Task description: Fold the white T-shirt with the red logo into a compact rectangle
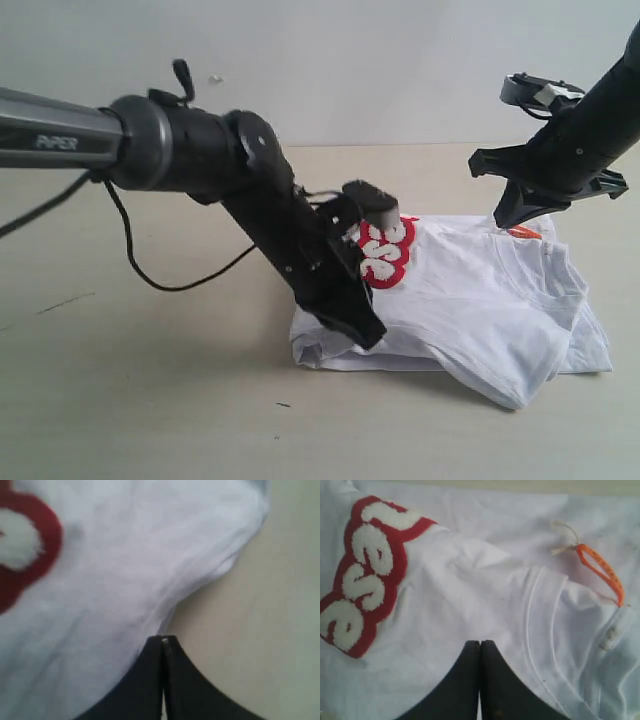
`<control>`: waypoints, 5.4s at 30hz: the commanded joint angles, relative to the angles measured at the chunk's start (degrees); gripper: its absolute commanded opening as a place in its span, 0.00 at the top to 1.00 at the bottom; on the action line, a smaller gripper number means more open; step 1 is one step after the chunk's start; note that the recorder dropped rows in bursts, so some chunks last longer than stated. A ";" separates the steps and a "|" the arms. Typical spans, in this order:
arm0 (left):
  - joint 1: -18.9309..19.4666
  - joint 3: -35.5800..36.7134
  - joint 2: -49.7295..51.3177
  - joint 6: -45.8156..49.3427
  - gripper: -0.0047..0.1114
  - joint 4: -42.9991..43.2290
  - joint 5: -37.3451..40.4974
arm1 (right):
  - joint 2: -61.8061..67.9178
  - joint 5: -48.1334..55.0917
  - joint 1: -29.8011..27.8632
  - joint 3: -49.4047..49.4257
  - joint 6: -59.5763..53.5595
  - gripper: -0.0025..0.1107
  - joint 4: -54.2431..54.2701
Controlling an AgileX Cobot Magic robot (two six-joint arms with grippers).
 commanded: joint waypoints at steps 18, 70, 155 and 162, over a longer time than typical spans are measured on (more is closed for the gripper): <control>-1.90 -2.18 -5.15 -3.38 0.96 6.37 -8.69 | 10.07 -0.25 8.70 1.54 -1.28 0.98 -4.04; 5.09 2.61 -5.33 6.30 0.96 -8.58 -10.32 | -18.10 -17.51 14.22 19.41 7.41 0.98 -9.97; 15.14 36.37 -13.10 -14.41 0.96 8.58 -11.98 | 17.79 -21.01 14.02 -7.34 17.27 0.98 -19.72; 14.92 36.37 -13.10 -14.41 0.96 9.25 -14.20 | 17.71 -21.31 14.02 -7.34 15.70 0.98 -17.95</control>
